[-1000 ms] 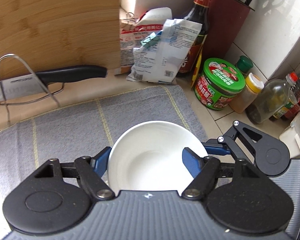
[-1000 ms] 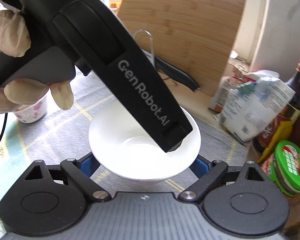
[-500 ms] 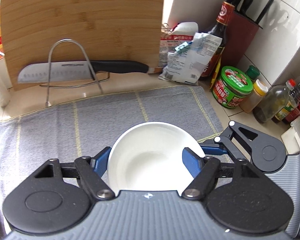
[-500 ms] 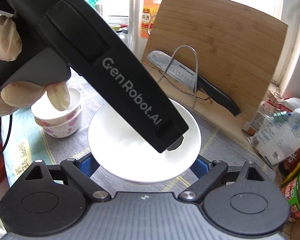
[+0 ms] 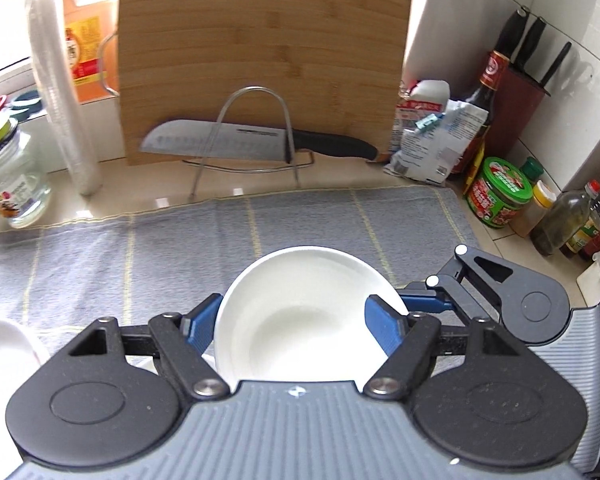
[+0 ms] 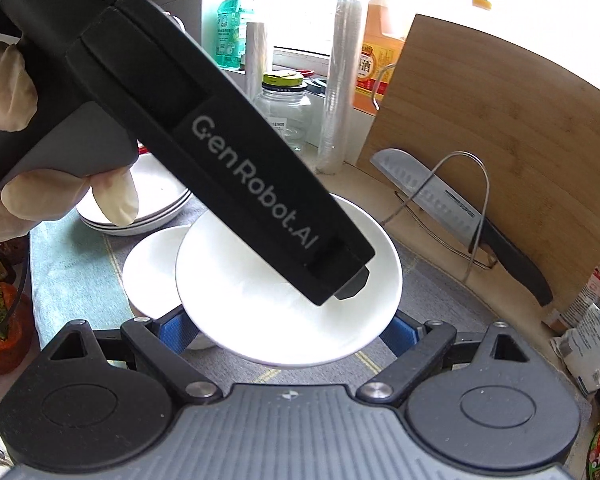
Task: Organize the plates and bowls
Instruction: 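Lift the pink-flowered bowl with the left gripper and carry it to the bowl stack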
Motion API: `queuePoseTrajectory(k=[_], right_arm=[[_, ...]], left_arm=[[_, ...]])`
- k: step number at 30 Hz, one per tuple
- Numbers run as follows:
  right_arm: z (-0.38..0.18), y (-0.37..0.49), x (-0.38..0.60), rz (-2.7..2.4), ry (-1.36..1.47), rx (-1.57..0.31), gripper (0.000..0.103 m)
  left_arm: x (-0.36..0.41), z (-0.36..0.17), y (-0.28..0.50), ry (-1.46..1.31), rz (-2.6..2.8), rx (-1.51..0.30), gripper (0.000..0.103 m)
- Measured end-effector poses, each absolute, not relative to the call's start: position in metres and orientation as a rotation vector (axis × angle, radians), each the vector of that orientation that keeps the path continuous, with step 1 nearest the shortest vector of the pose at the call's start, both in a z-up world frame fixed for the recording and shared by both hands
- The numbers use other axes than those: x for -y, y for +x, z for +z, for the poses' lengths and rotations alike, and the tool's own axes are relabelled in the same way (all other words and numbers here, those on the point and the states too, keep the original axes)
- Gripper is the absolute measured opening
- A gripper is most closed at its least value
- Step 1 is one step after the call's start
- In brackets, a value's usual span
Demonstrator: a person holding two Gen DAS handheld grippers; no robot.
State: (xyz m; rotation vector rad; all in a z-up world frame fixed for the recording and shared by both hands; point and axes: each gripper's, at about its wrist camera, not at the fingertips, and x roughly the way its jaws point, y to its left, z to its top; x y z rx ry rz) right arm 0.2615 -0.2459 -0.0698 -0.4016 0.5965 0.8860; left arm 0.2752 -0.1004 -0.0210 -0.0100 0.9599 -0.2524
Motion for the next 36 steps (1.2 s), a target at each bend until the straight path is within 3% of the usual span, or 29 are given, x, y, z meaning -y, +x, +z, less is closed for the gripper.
queuePoseTrajectory(k=[16,36], right_arm=[[-0.079,0.245,0.178,0.972,-0.439,-0.62,0.096],[-0.097,0.244,0.165,0.973,-0.442,-0.69,0.096]], left_arm=[[0.03,-0.029,0.255,-0.082,-0.173,-0.975,0.075],[0.017,-0.051,0.255,-0.126,-0.186,-1.008,0.075]])
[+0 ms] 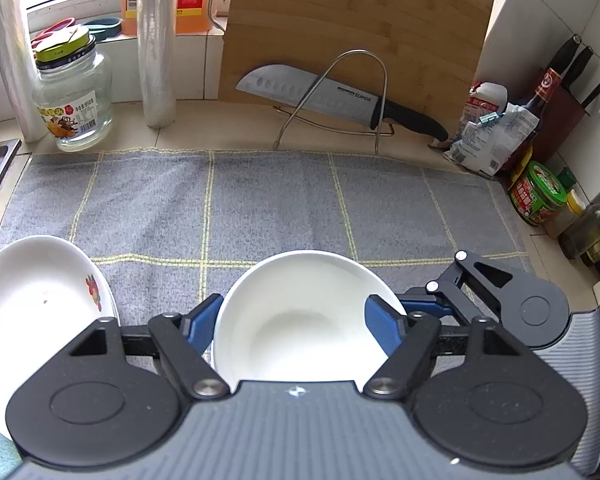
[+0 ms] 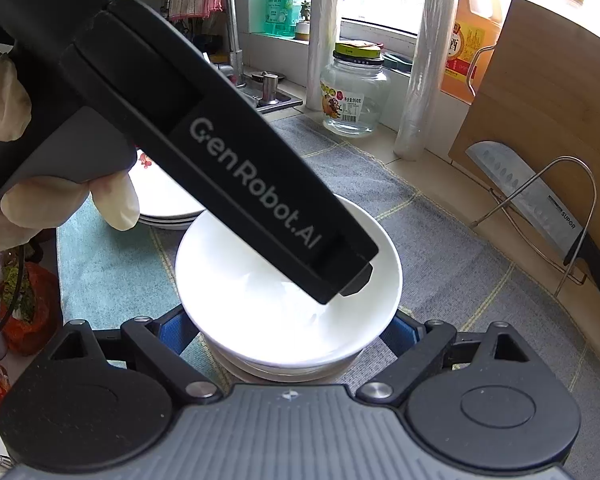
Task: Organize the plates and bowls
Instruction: 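Lift the pink-flowered bowl with the left gripper and carry it to the bowl stack, then lower the bowl onto the nested bowls and open the left gripper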
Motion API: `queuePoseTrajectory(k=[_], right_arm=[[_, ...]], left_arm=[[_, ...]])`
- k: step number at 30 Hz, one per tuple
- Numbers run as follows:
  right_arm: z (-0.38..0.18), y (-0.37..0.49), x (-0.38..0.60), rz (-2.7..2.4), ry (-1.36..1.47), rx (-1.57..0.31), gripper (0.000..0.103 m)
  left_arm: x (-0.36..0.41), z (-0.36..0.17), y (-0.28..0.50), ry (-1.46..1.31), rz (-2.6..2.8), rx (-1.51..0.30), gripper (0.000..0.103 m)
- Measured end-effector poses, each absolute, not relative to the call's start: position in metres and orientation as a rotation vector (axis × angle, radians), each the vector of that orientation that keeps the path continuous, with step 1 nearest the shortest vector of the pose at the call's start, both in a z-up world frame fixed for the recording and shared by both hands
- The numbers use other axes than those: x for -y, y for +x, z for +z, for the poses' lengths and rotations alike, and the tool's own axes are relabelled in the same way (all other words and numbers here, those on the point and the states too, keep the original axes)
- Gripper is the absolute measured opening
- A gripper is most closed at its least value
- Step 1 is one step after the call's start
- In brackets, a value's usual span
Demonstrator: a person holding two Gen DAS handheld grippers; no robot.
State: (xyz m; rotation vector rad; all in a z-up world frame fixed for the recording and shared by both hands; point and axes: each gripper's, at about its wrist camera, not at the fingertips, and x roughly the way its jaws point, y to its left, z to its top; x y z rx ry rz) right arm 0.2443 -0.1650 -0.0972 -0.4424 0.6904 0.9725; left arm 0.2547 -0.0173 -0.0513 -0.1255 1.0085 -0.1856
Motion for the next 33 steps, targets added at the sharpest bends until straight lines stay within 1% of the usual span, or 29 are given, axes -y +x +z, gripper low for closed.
queuePoseTrajectory(k=[23,33], right_arm=[[-0.101,0.2471,0.1643,0.972,-0.444,-0.697,0.096],[-0.1032,0.2478,0.1639,0.979,-0.439,-0.702,0.099]], left_arm=[[0.0144,-0.058,0.2595,-0.124,-0.202,-1.018,0.075],[0.0103,-0.0589,0.2604,-0.124,-0.196,-1.013,0.075]])
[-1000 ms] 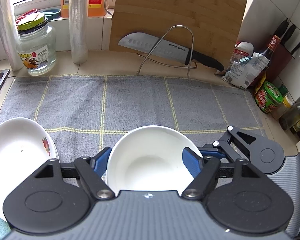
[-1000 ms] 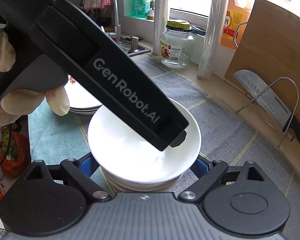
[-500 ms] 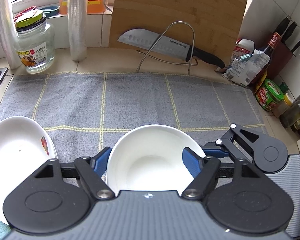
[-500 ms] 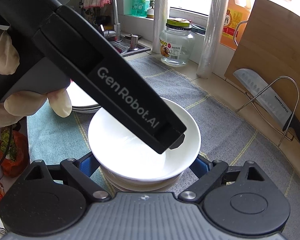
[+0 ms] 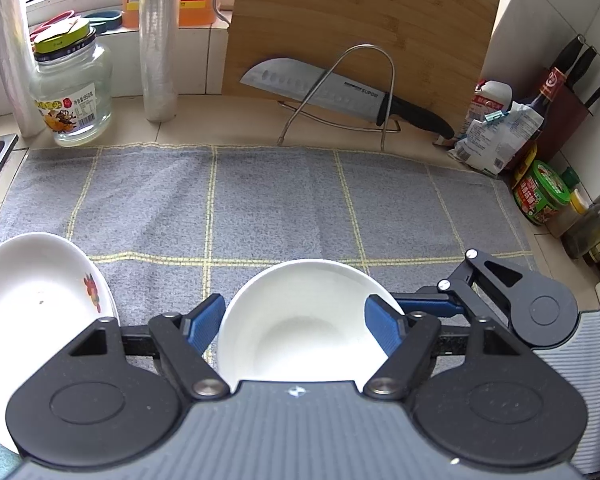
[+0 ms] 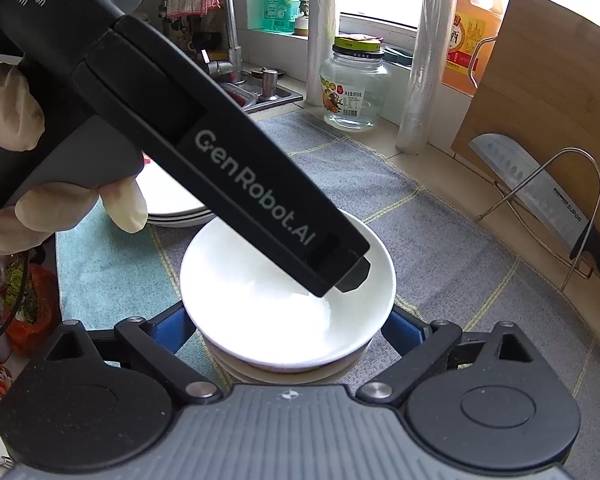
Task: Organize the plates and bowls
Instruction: 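Lower the bowl onto the nested bowls and open the left gripper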
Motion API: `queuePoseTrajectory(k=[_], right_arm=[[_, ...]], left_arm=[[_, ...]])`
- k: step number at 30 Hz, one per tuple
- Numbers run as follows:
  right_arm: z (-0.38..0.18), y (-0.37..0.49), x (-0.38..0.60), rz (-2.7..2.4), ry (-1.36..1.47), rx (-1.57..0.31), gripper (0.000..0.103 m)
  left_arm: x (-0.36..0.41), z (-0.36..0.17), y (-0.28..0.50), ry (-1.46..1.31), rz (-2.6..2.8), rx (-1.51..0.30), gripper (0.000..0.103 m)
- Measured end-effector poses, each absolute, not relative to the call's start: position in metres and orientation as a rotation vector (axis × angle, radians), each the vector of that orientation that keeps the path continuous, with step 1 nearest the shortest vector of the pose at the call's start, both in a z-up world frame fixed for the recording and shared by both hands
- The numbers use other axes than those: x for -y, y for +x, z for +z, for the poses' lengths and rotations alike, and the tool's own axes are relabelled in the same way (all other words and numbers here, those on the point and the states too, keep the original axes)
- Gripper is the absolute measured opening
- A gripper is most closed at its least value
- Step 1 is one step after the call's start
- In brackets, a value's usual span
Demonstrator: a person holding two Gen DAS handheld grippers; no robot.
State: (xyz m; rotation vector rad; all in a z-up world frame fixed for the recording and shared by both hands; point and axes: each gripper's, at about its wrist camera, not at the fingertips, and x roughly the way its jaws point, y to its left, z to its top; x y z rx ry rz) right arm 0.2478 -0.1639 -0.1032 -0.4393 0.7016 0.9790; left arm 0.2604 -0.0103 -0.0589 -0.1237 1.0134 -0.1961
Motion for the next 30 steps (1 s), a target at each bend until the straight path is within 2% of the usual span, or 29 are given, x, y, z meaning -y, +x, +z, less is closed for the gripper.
queuePoseTrajectory(k=[6,17,30], right_arm=[[-0.099,0.247,0.165,0.986,-0.431,-0.682,0.103],[-0.085,0.237,0.176,0.952,-0.419,-0.627,0.103],[-0.08,0.209,0.169,0.863,-0.353,-0.628,0.103]], left_arm=[[0.009,-0.054,0.258,-0.113,-0.193,-0.983,0.078],[-0.002,-0.031,0.23,-0.054,-0.103,-0.8,0.099],[-0.037,-0.03,0.197,-0.052,0.0,-0.689,0.102]])
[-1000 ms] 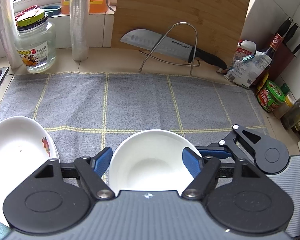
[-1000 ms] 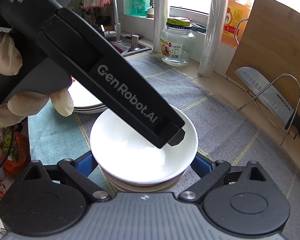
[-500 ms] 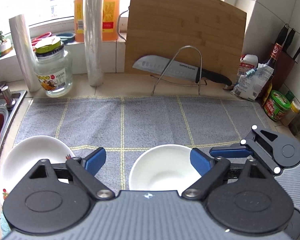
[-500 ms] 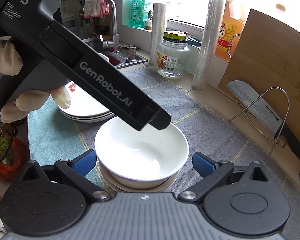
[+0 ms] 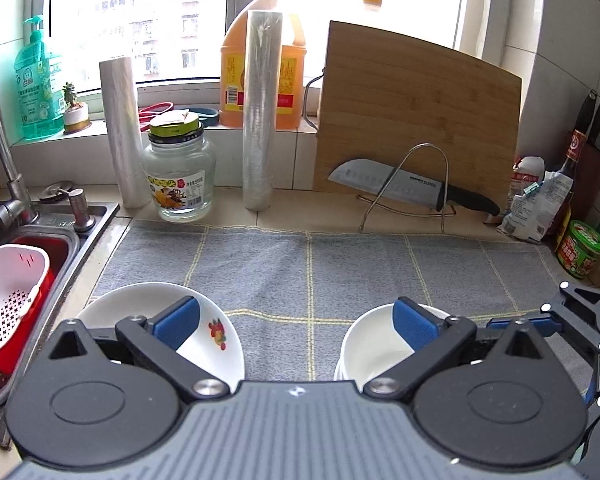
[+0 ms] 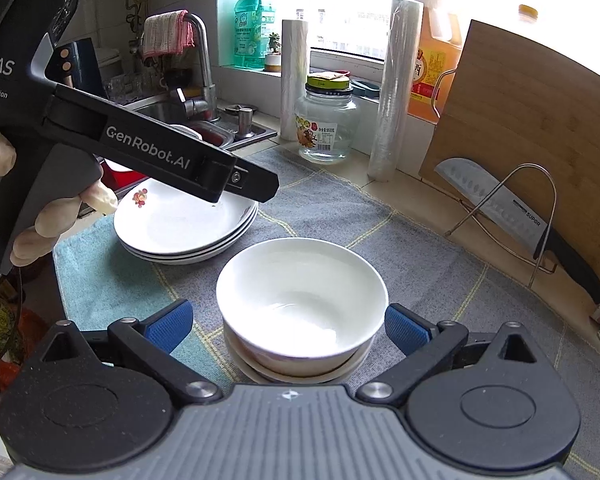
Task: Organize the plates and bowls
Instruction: 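Lower the bowl onto the nested bowls and open the left gripper, then grip the stack of three bowls from opposite sides with both grippers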
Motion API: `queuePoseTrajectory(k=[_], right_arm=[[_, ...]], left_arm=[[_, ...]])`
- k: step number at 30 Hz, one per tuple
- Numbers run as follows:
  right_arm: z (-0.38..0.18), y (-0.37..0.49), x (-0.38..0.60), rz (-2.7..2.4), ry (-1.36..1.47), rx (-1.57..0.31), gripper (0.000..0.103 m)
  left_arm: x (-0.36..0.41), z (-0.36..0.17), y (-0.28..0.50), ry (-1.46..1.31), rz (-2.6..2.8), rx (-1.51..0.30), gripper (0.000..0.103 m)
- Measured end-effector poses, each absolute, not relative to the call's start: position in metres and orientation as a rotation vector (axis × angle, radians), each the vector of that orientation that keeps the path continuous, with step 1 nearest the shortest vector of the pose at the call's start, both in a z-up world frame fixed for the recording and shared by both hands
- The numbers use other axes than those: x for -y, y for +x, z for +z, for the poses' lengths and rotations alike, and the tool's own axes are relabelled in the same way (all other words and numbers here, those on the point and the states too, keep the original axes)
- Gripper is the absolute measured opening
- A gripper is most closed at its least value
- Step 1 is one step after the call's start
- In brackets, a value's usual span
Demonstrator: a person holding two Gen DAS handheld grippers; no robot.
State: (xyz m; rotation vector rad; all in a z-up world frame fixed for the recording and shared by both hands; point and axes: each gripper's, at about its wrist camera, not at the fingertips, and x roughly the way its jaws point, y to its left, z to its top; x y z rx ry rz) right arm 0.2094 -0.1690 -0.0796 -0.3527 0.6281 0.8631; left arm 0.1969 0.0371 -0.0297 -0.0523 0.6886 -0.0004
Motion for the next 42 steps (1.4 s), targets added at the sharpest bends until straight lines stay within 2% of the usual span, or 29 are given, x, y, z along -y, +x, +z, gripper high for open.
queuePoseTrajectory(k=[9,13,24,33,37,42], right_arm=[[-0.084,0.184,0.159,0.804,-0.358,-0.642,0.103],[-0.08,0.175,0.166,0.732,-0.339,-0.661,0.103],[-0.081,0.146,0.204,0.398,-0.231,-0.874,0.103],[-0.073,0.114,0.215,0.433,-0.168,-0.793,0.103],[-0.088,0.121,0.223,0.551,-0.177,-0.698,0.103],[-0.105,0.149,0.226,0.605,-0.264,-0.653,0.103]], left_arm=[[-0.044,-0.036,0.17,-0.051,0.016,-0.7,0.102],[-0.032,-0.032,0.148,0.035,0.064,-0.689,0.102],[0.012,-0.023,0.08,0.007,0.041,-0.809,0.102],[0.013,-0.011,0.053,-0.005,0.051,-0.771,0.102],[0.006,-0.018,0.074,-0.007,-0.104,-0.753,0.102],[-0.001,-0.047,0.118,0.131,-0.27,-0.798,0.102]])
